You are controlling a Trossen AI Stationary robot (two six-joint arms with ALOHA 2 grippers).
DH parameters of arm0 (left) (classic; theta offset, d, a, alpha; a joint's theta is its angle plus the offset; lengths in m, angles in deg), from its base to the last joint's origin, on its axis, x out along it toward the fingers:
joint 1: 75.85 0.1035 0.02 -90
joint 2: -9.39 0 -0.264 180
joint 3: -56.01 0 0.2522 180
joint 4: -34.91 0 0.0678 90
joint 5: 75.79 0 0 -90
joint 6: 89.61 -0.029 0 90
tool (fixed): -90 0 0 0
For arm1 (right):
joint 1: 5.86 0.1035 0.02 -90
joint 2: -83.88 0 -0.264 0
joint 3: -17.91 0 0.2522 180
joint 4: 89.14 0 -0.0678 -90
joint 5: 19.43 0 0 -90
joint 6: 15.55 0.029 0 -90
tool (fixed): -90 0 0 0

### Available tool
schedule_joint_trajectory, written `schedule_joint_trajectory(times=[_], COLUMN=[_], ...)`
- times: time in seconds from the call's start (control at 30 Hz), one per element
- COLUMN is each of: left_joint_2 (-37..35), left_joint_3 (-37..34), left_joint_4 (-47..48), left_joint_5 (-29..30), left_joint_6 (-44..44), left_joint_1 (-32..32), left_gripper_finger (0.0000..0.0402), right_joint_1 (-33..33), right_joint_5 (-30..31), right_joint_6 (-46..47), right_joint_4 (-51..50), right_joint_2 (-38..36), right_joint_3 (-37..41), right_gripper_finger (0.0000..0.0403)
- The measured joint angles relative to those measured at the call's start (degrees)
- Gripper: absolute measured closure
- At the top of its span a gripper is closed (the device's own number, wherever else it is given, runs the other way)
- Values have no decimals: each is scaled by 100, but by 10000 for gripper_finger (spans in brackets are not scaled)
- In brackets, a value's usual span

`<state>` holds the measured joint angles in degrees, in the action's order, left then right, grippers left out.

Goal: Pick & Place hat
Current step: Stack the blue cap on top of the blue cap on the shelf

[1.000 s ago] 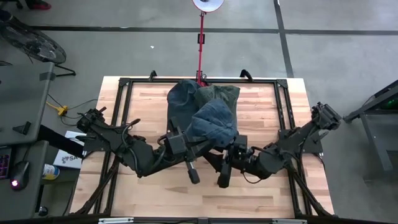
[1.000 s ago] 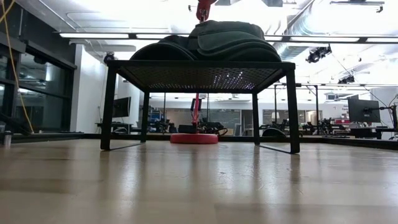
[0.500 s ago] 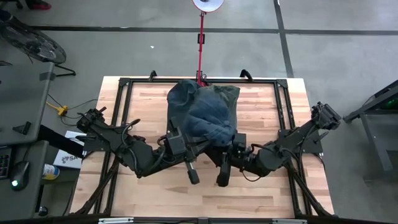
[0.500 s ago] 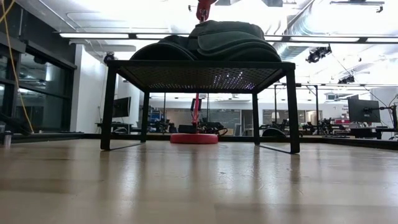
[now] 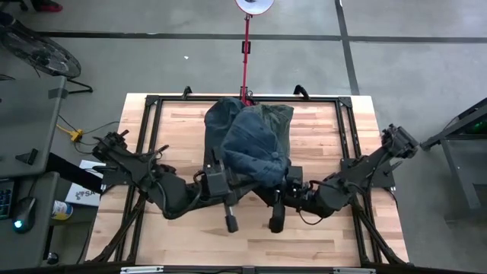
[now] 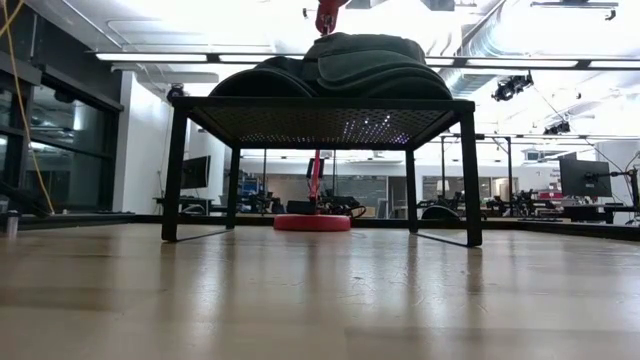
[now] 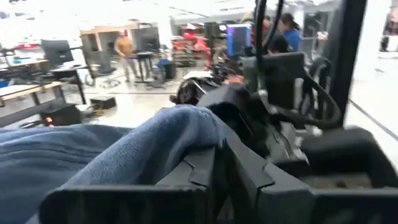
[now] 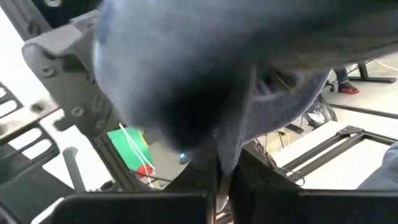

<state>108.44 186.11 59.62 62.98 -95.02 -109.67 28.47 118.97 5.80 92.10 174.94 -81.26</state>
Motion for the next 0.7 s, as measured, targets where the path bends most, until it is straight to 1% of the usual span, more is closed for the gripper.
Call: schedule_joint_trajectory(times=[0.2, 0.3, 0.4, 0.57, 0.7], left_joint_2=[-424, -658, -870, -1053, -1050], left_joint_3=[0, 0, 2, 2, 2], left_joint_4=[717, 1164, 1595, 2340, 2828], left_joint_5=[-56, -232, -322, -134, -42], left_joint_6=[-15, 12, 259, 781, 1261], left_joint_1=[-249, -461, -697, -1070, -1211], left_gripper_finger=[316, 294, 282, 280, 280], right_joint_1=[157, 227, 253, 196, 170], right_joint_5=[48, -175, -708, -2241, -3089], right_joint_6=[-21, 162, 291, 509, 225], right_joint_4=[-436, -938, -1506, -2502, -3313], right_joint_2=[-194, -342, -459, -639, -684], right_joint_3=[0, 0, 0, 0, -2], right_gripper_finger=[399, 399, 399, 399, 399])
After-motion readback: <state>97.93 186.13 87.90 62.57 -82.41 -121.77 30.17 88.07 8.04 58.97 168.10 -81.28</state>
